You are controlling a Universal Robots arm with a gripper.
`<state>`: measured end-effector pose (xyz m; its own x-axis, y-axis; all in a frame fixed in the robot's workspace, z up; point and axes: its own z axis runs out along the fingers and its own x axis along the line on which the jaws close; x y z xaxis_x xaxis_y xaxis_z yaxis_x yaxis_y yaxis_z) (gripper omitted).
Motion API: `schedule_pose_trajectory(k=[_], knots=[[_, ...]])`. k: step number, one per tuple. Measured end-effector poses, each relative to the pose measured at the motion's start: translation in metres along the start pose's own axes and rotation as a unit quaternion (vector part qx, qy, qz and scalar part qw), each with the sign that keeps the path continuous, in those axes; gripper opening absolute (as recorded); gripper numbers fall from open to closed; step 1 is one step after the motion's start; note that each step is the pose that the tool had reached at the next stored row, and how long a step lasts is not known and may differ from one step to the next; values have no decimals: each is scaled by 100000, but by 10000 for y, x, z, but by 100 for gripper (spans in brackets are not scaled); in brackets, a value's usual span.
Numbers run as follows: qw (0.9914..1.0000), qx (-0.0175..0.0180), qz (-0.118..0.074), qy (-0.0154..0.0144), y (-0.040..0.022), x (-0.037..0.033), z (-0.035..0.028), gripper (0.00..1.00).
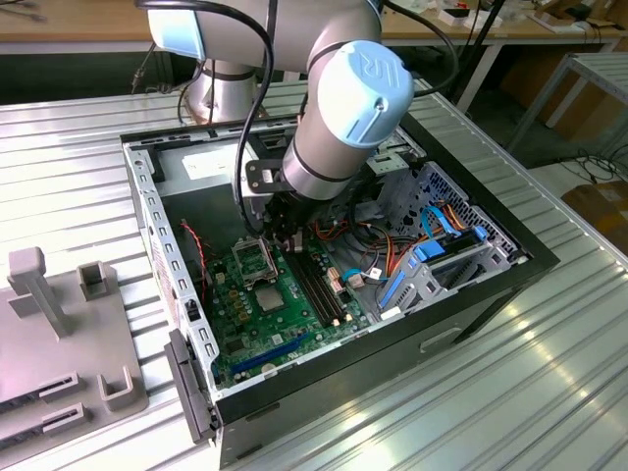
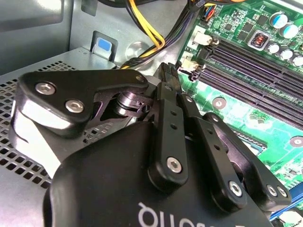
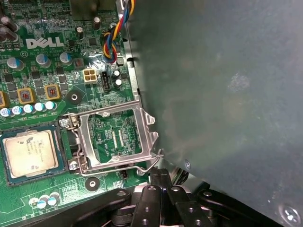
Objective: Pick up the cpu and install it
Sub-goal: 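Close the cpu cover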
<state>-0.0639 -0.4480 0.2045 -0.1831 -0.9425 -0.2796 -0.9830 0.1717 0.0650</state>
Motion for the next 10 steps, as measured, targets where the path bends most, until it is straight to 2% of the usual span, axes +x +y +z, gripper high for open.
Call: schedule_pose_trajectory(k=[7, 10], knots=[[100000, -21, -65, 3, 17, 3, 0, 11], [100000, 12, -48, 163, 21, 5, 0, 11]])
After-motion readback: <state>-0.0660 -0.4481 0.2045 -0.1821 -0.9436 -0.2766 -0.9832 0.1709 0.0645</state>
